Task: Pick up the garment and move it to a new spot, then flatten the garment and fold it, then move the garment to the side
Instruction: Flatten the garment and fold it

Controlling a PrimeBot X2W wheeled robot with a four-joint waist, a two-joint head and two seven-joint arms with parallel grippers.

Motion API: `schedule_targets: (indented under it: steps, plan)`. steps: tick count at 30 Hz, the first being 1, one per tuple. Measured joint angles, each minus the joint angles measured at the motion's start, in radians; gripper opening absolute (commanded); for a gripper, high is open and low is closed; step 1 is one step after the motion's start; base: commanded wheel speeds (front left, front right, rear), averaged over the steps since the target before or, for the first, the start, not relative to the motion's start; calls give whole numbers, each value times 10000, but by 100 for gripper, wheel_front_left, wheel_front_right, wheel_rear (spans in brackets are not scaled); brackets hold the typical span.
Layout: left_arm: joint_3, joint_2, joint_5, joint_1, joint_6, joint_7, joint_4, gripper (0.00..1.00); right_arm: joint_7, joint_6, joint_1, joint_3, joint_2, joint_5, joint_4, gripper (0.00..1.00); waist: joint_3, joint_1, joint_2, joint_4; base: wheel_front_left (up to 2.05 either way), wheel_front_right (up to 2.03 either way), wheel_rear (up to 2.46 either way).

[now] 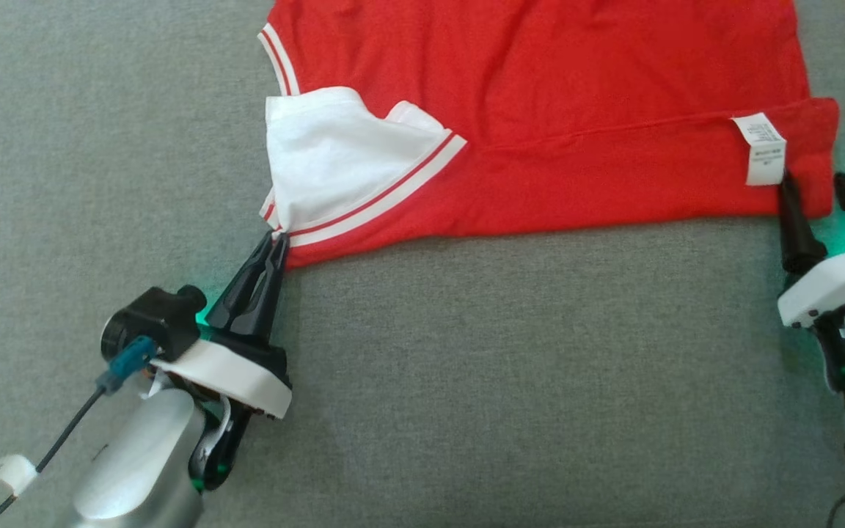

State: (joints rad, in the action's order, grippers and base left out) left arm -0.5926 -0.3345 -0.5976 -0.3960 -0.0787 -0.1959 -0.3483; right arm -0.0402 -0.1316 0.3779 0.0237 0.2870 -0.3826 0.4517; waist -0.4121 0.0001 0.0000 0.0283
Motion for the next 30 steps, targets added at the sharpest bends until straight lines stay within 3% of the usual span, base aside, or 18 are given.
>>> schedule_targets:
  steps: [9, 10, 11, 12, 19, 30]
  plan:
    - [-134, -56, -10, -2, 2, 10, 123, 0, -667, 0, -184, 468, -88, 48, -151, 100, -2, 0, 0, 177, 0, 0, 0]
    - [-134, -77, -36, 0, 6, 10, 127, 0, -675, 0, -314, 466, -125, 27, -267, 95, 3, 0, 0, 172, 0, 0, 0]
    - [-134, -96, -67, 1, 6, 10, 128, 0, -681, 0, -457, 454, -153, -27, -389, 38, 10, 0, 0, 161, 0, 0, 0]
    - [-134, -117, -104, 5, 6, 8, 138, 0, -706, 0, -571, 439, -167, -107, -499, 0, 21, 0, 0, 149, 0, 0, 0]
    - [-132, -362, -102, 195, 88, 12, 477, 0, -886, 0, -898, 224, -100, -426, -859, 0, 198, 0, 0, 69, 0, 0, 0]
    - [-150, -863, -393, 1090, 441, 518, 1829, 0, -1233, 0, -1738, 151, 523, -941, -1670, 0, 728, -1, 0, 98, 0, 0, 0]
